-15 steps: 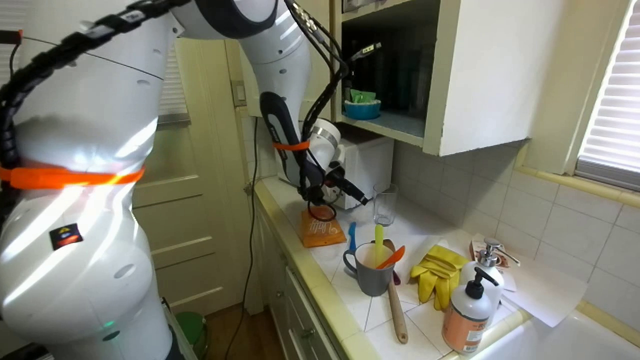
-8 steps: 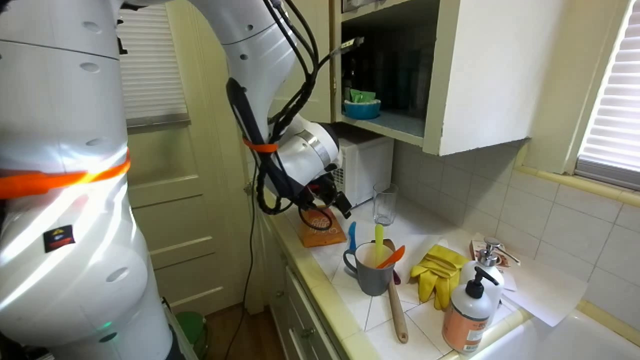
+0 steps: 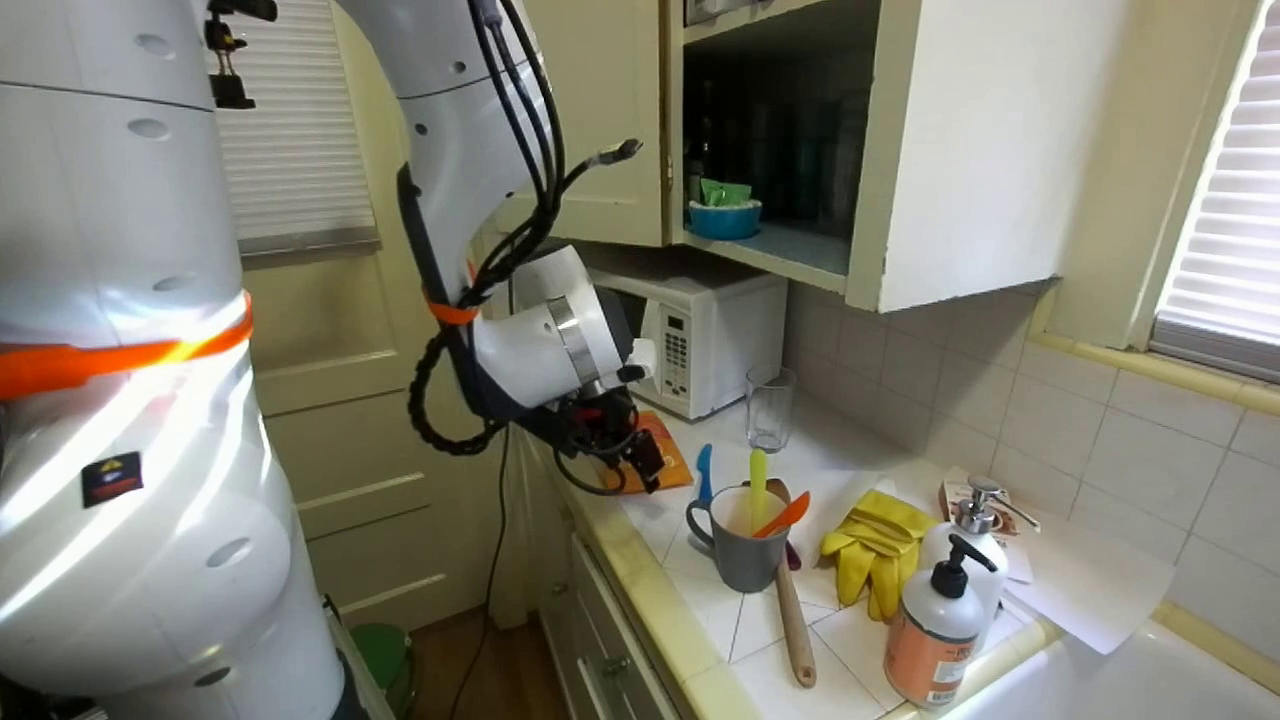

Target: Remove one cup from the cabinet

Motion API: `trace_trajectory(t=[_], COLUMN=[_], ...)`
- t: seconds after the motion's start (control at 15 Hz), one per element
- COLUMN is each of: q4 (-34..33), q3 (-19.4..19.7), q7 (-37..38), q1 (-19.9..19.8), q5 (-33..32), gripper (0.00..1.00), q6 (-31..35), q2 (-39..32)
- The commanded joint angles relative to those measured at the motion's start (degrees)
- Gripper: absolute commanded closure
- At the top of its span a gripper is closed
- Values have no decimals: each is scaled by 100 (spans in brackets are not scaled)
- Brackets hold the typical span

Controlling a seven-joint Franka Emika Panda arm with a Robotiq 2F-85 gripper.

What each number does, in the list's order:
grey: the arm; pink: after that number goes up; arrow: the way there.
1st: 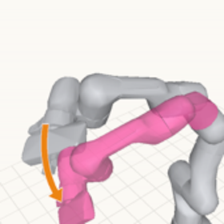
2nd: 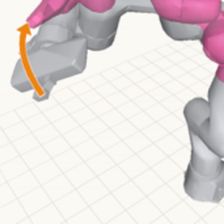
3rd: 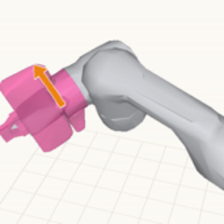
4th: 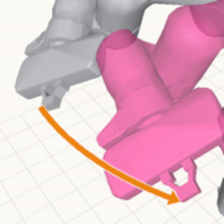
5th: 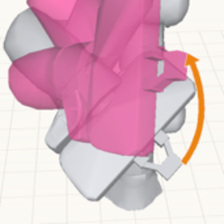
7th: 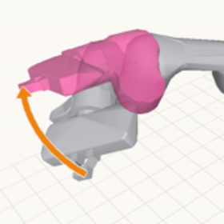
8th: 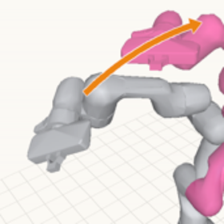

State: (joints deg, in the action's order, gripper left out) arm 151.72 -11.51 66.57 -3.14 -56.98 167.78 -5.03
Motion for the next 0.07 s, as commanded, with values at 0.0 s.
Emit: trace_trajectory(t=[0.0], q4=[-11], q3=[12], q7=[0], q1=[-2], q5=[-1], gripper=[0], q6=[0], q2=[0])
